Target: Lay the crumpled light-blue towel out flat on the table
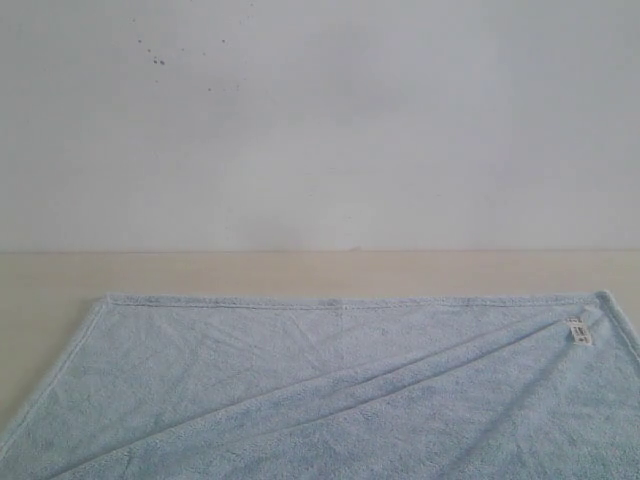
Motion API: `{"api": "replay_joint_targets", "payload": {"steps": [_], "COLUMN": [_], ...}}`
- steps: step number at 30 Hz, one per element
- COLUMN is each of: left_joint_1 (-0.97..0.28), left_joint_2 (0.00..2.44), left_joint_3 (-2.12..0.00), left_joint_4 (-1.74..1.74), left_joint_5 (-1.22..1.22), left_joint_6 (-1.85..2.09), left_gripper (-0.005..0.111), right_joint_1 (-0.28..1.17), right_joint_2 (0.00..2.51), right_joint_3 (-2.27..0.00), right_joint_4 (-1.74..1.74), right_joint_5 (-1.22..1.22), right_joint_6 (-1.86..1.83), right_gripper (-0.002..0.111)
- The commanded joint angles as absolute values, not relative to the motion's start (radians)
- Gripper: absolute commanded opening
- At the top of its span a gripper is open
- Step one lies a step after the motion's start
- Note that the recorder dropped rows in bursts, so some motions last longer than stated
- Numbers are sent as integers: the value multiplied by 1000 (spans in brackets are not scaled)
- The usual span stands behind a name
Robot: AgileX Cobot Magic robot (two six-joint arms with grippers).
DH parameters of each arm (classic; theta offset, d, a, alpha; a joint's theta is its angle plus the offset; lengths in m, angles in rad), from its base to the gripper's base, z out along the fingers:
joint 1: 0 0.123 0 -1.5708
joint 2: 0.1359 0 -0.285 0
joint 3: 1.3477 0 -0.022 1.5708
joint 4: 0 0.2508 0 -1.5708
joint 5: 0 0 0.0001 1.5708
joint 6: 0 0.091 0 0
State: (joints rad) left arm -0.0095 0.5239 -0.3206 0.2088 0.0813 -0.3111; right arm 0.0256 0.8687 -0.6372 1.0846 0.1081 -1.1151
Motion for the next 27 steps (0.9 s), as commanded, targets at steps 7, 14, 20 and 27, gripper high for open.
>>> {"api": "replay_joint_targets", "payload": {"steps": [7,14,20,27], "left_joint_1": [-3,-92,-92,-92], "left_joint_2": [0,0,0,0], "left_joint_3": [-309,-321,-321,-319], "left_joint_4": [222,132,127,127], "left_joint_5": [445,559,547,547], "left_joint_6": [-298,-298,-298,-298], "left_gripper": [4,4,4,4], "right_joint_1": [148,147,149,149], "right_joint_2": [126,6,77,82], "right_joint_3": [-353,-324,-177,-100], "right_joint_4": [1089,970,880,899], "right_joint_5": [99,298,296,343], "right_joint_6": [-957,-1166,-986,-638], "right_gripper": [0,0,0,0]}}
